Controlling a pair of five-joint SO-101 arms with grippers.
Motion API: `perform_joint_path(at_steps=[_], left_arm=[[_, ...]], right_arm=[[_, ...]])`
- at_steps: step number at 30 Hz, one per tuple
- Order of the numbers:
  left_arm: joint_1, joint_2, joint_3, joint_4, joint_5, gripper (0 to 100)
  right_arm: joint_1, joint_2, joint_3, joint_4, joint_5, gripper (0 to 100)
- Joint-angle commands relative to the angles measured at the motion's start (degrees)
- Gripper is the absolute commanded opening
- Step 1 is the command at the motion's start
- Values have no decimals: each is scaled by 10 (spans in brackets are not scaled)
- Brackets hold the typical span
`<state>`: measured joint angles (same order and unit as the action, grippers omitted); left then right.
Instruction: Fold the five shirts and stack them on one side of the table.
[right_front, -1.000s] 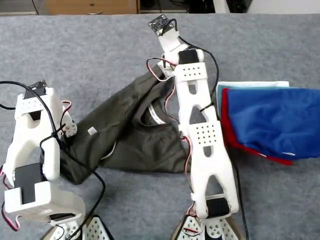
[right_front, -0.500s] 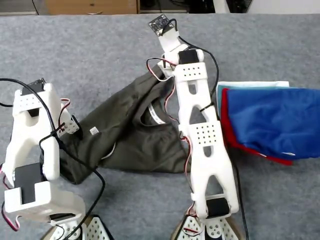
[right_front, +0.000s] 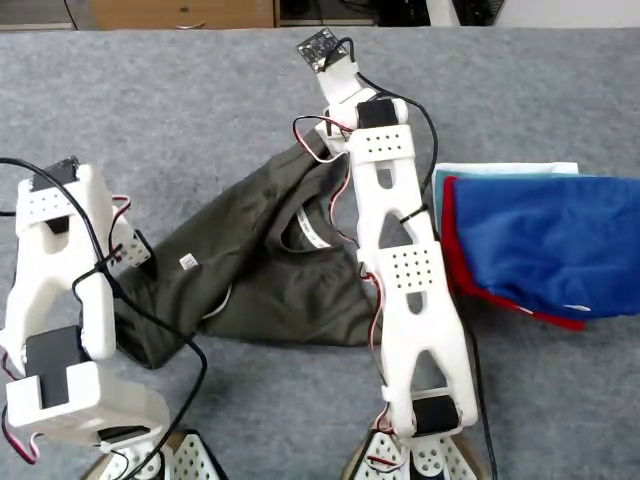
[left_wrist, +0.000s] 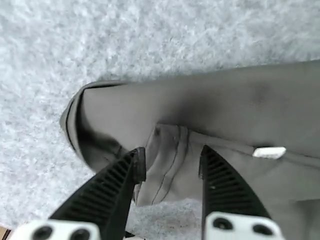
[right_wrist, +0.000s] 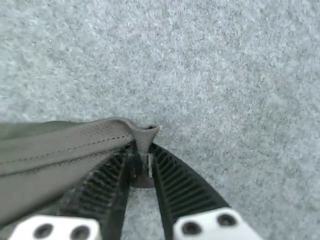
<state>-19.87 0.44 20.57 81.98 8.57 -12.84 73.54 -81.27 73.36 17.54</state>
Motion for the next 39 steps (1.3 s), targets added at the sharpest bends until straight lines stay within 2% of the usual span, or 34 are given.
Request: perform_joint_path(at_steps=[1,11,17,24,30,39], left_arm=[[-4,-1,7,-17,-1,182],[-5,8,47,-49,-1,181],[-7,36,26,-49,-1,177],[-11,65,26,-69,-1,71],[-6,65,-3,-64,-2,63],[-7,65,-120,24,-25,61]], right_arm=[[-4,-3,-27,-10,5,2],[-4,-3,-27,-10,5,2],[-4,-3,-27,-10,5,2],[-4,-3,-27,-10,5,2],[-4,-3,-27,-10,5,2],[-4,-3,-27,-11,5,2]])
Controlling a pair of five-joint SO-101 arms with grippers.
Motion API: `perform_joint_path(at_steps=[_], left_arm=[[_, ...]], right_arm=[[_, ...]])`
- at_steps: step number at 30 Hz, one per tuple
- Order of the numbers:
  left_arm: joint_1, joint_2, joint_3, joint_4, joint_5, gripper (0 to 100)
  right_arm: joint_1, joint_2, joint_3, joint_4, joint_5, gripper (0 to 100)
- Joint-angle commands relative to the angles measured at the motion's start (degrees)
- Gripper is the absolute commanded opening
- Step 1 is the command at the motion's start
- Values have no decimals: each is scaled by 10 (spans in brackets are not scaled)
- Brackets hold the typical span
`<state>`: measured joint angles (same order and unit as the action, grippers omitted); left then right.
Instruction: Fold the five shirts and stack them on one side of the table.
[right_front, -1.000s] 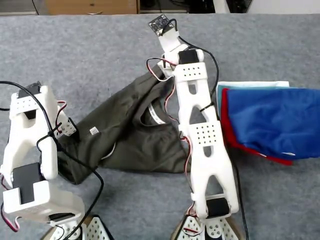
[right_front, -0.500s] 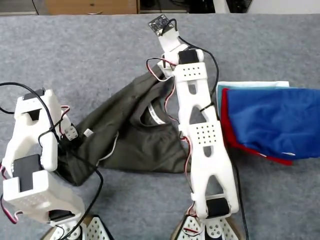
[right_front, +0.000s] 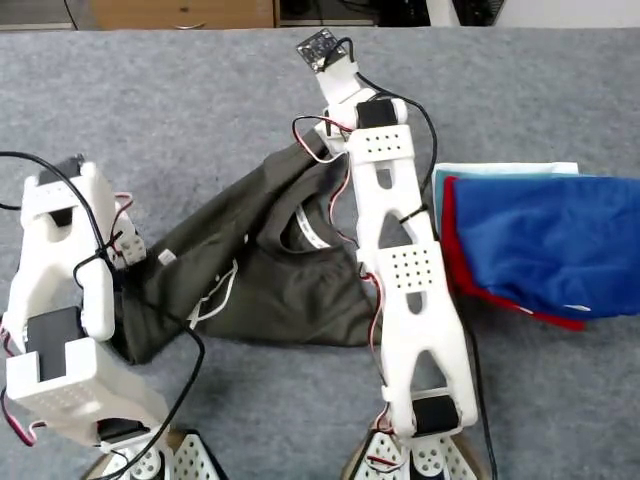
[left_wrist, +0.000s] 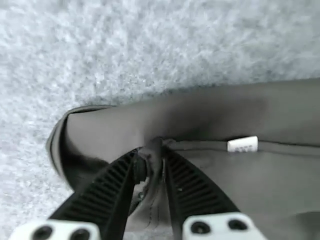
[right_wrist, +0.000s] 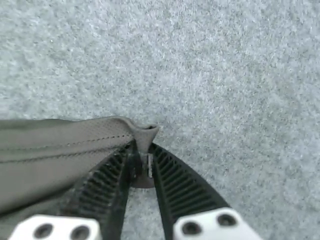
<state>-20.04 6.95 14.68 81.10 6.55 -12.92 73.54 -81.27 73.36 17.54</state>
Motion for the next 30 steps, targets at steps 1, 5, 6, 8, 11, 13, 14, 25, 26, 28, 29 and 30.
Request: perform_joint_path(at_steps=[1,5,6,8,11,13,14,25,26,28,29,30], left_arm=[[-4,0,-76,42,-5,60],[-4,0,-125,72,-5,31],[-4,0,-132,75,-5,16],[-4,0,-139,75,-5,19],[-5,-6,-148,76,-5,19],[-8,-27,-155,84,-7,19],[-9,-44,-161,90,-18,19],[-75,-280,-285,112,-83,19],[-92,-291,-307,123,-80,19],[-120,-294,-346,137,-80,19],[-132,-295,-365,141,-80,19],[-142,-298,-385,146,-79,19]], right_arm=[[-3,-3,-27,-11,5,2],[-3,-3,-27,-11,5,2],[-3,-3,-27,-11,5,2],[-4,-3,-27,-11,5,2],[-5,-3,-27,-11,5,2],[-6,-3,-27,-11,8,2],[-7,-3,-29,-7,18,2],[5,-194,-136,193,-16,2],[6,-236,-140,211,-16,2],[4,-324,-144,222,-11,2],[3,-372,-142,222,-11,2],[2,-422,-139,222,-11,2]])
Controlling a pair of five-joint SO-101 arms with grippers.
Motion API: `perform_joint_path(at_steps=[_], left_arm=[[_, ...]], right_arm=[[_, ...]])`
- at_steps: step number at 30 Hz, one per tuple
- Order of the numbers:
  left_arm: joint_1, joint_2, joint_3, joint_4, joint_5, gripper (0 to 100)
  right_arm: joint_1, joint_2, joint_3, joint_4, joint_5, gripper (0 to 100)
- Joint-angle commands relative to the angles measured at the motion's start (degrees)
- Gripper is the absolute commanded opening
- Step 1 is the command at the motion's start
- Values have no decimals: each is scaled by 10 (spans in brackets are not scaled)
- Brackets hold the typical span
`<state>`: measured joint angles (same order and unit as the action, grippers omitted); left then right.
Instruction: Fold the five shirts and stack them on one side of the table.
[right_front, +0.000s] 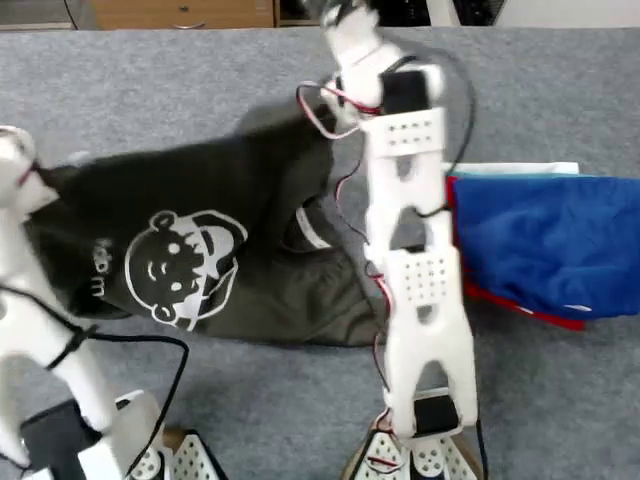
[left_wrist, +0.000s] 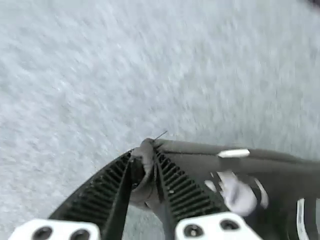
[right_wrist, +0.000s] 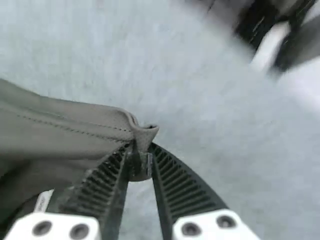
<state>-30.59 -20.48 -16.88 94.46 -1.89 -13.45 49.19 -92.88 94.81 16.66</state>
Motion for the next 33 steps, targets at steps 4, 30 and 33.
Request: perform_joint_path(at_steps=[4,30,33], left_arm=[[-69,-26,-193,49,7,19],[-125,-225,-354,63,28,19],[-126,-259,-288,63,24,19]], right_arm=[[-15,-345,-5,-67,-3,2],[-45,-743,310,-324,54,3],[-79,-742,314,-341,96,3]])
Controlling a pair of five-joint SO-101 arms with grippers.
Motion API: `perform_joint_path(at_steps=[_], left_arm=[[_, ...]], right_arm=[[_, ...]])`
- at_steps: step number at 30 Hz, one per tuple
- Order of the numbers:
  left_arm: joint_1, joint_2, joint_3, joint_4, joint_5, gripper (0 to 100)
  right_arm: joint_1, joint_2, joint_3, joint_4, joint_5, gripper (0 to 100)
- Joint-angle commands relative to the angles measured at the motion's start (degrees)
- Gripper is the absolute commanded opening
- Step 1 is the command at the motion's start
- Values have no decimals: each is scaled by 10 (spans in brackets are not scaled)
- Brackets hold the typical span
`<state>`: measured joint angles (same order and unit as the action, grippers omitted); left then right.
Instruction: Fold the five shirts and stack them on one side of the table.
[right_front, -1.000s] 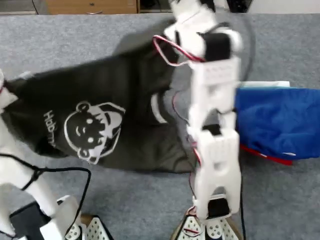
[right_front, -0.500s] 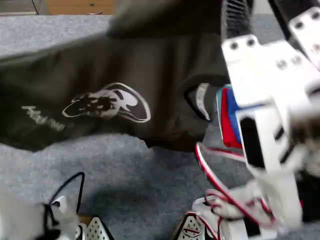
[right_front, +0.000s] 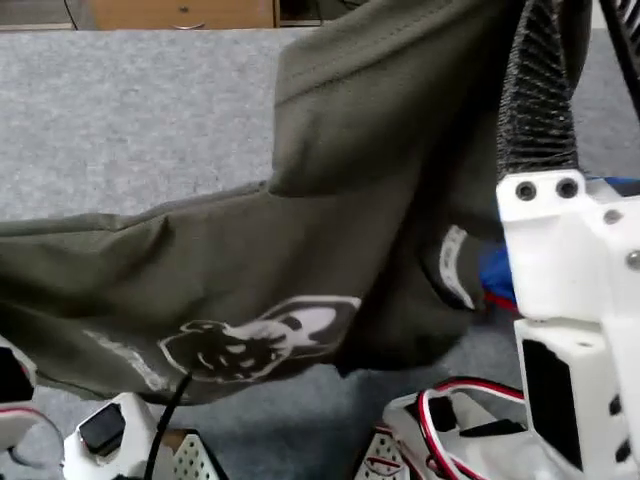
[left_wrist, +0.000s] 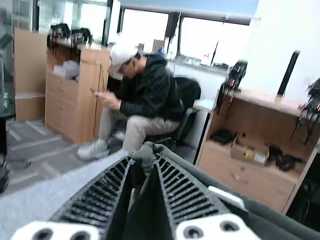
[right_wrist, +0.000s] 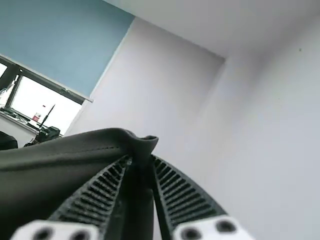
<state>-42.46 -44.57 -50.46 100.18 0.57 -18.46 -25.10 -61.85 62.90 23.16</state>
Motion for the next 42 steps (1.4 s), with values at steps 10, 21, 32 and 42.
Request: perform_joint_path(at_steps=[10,21,32,42], left_arm=[[-8,-87,131,5,-10,19],[-8,-82,127,-54,-18,19],[-6,-85,63,2,-37,19],[-3,-78,157,-11,-33,19]], right_arm=[[-62,1,14,-73,40,3],[-63,0,16,-75,36,2],[-63,-3,12,-7,-7,2],[-57,34,102,-9,-25,2]])
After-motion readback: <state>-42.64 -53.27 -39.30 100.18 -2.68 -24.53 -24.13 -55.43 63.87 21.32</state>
